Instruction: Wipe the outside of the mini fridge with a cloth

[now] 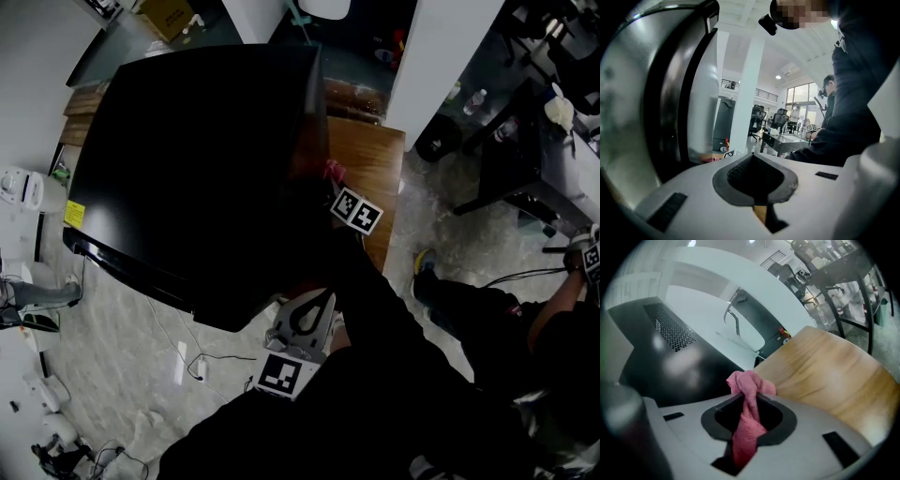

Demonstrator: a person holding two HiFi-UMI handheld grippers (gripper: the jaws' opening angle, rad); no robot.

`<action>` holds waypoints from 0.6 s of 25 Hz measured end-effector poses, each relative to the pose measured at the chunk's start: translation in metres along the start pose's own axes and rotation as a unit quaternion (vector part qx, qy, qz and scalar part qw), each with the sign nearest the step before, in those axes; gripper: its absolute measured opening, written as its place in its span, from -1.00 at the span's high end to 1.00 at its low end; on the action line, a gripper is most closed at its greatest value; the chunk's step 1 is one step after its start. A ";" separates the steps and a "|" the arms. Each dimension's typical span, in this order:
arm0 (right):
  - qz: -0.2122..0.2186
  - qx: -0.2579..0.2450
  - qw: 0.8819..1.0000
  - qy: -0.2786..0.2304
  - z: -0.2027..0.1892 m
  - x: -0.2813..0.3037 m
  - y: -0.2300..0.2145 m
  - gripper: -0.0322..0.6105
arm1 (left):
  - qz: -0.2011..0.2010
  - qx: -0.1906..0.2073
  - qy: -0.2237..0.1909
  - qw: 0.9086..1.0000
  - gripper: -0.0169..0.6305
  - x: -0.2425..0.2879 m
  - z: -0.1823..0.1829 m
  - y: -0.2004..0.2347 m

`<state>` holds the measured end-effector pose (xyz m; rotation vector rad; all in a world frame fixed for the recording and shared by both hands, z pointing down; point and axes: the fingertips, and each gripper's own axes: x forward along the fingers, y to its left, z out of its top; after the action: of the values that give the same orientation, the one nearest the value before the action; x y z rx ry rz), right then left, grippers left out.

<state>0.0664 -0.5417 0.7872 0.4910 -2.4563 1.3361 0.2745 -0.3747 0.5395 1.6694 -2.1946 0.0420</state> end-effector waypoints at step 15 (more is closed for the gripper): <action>0.149 0.005 0.984 -0.097 0.050 -0.209 0.167 0.66 | -0.122 0.016 -0.041 0.992 0.93 -0.080 0.034 -0.001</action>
<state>0.1764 -0.4677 0.5499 0.2732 -2.7715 1.4759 0.2834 -0.3098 0.4825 1.9771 -2.0401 -0.0582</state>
